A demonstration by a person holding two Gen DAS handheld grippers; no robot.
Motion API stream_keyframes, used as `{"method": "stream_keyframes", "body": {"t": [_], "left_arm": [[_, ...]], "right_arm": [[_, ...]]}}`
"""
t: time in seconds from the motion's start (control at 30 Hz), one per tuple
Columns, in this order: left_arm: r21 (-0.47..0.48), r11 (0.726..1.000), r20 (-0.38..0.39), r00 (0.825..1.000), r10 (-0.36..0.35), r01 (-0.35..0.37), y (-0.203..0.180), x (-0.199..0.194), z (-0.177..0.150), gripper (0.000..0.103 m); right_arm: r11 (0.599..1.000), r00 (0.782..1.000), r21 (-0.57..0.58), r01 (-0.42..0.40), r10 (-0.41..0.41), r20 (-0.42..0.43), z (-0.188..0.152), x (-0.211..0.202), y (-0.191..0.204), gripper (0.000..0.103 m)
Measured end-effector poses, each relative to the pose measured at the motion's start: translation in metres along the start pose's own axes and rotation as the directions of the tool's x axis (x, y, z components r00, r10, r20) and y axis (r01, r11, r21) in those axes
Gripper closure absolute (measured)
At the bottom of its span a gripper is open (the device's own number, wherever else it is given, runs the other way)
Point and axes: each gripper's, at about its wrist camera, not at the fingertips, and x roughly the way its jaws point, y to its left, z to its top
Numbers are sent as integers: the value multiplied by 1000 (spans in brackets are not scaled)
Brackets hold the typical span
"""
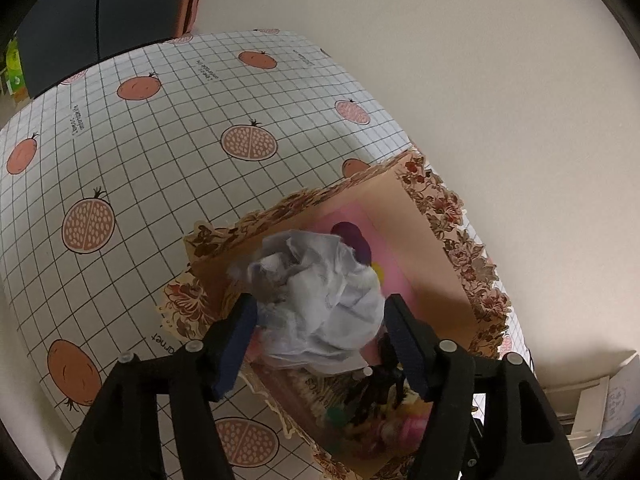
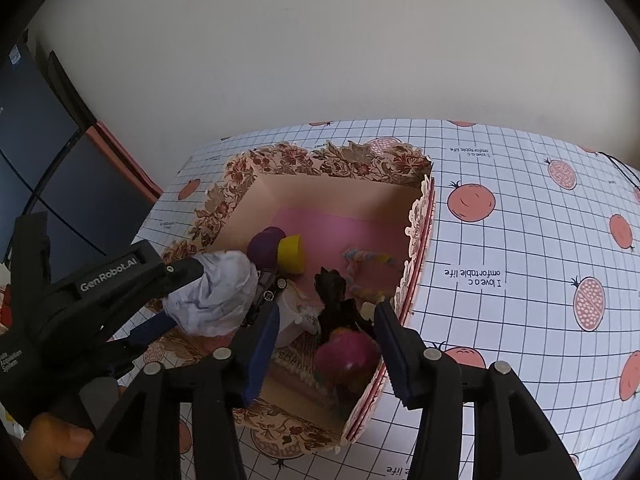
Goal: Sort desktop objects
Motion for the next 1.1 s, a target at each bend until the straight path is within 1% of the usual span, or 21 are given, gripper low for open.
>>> {"method": "stream_keyframes", "body": {"t": [0.13,0.17,0.2,0.23,0.6,0.63,0.7,0.73,0.8,0.93,1.0,1.07,1.1], "left_arm": [[-6,1000,-3,1000,1,-1,3,1,1,35],[-7,1000,-5,1000,3,-3,3,1,1,33],[-8,1000,-5,1000,6,-6,4,1,1,29],[-9,1000,-3,1000,3,-3,4,0,1,28],[-9,1000,27,1000,9,-8,3,-9,2,27],[-6,1000,29,1000,8,-8,3,-10,2,27],[1,1000,32,999,8,-8,1,-12,2,26],[3,1000,34,999,8,-8,0,-13,2,25],[9,1000,39,999,11,-11,-2,-15,1,21],[14,1000,44,999,18,-19,-3,-18,0,21],[19,999,44,999,26,-27,-5,-18,0,17],[22,999,45,999,30,-31,-7,-19,-1,17],[24,999,46,999,29,-30,-8,-20,-1,17]], "right_arm": [[1000,1000,1,2,-2,0,0,0,0,49],[1000,1000,2,2,-2,0,0,1,0,49],[1000,1000,4,2,-2,0,1,1,0,49],[1000,1000,4,2,-2,0,1,1,0,49],[1000,1000,6,1,-1,5,1,-1,-3,49],[1000,1000,8,1,-1,6,2,-1,-3,47],[1000,1000,10,4,-4,11,2,-3,-3,41],[1000,1000,11,8,-9,16,3,-5,-4,39],[1000,1000,17,11,-11,23,3,-9,-6,39],[999,1000,39,16,-17,26,4,-12,-13,36],[999,1000,49,17,-18,24,5,-13,-16,32],[998,1000,58,19,-20,24,5,-15,-19,27],[998,999,62,21,-23,25,6,-15,-20,25]]}}
